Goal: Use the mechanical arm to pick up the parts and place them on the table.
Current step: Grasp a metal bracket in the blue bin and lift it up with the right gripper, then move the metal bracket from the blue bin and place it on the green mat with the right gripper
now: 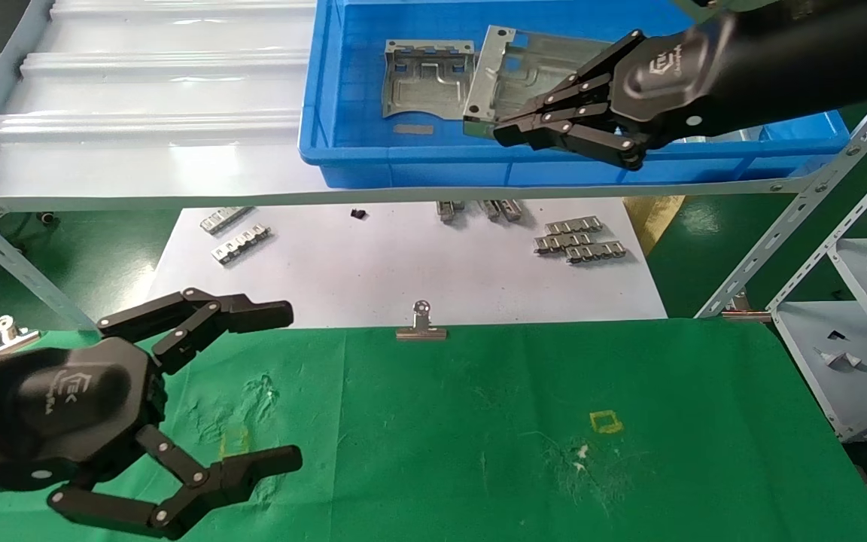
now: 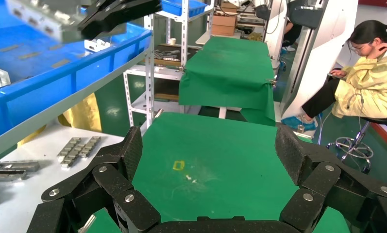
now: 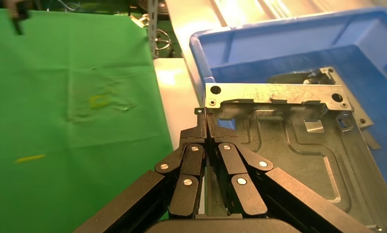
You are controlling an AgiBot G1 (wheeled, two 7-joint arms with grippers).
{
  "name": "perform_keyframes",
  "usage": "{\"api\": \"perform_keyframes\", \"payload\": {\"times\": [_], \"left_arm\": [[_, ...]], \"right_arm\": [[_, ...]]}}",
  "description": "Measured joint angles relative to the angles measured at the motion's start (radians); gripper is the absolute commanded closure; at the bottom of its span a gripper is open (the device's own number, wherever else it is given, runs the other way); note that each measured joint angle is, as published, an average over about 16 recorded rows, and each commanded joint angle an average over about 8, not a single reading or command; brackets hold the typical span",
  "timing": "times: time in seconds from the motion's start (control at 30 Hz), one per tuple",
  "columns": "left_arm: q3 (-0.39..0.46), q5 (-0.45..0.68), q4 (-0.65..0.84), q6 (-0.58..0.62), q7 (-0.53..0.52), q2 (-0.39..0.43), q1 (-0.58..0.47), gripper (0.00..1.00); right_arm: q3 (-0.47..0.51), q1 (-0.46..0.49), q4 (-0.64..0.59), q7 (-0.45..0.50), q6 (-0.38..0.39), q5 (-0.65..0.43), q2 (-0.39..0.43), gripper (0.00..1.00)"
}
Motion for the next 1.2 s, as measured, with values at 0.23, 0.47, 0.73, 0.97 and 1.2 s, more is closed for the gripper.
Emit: {"api": "perform_keyframes", "payload": {"times": [0.23, 0.47, 0.73, 0.97, 1.2], "left_arm": [[0.0, 0.0, 0.0, 0.0, 0.0, 0.0, 0.0, 0.0], [0.0, 0.0, 0.0, 0.0, 0.0, 0.0, 0.0, 0.0], [0.0, 0.0, 0.0, 0.0, 0.0, 0.0, 0.0, 0.0], [0.0, 0.0, 0.0, 0.0, 0.0, 0.0, 0.0, 0.0], [0.0, 0.0, 0.0, 0.0, 0.0, 0.0, 0.0, 0.0]], "right_arm": [[-0.121, -0.034, 0.247, 0.058, -0.052, 0.129, 0.128, 1.0], [-0.276, -0.082, 0.463, 0.114, -0.043, 0.253, 0.239, 1.0], [-0.414, -0.142, 0.469, 0.072, -0.029, 0.287, 0.26, 1.0], [-0.499, -0.207, 0.326, -0.036, -0.012, 0.253, 0.199, 1.0], [-0.554, -0.255, 0.137, -0.174, 0.0, 0.196, 0.115, 1.0]]}}
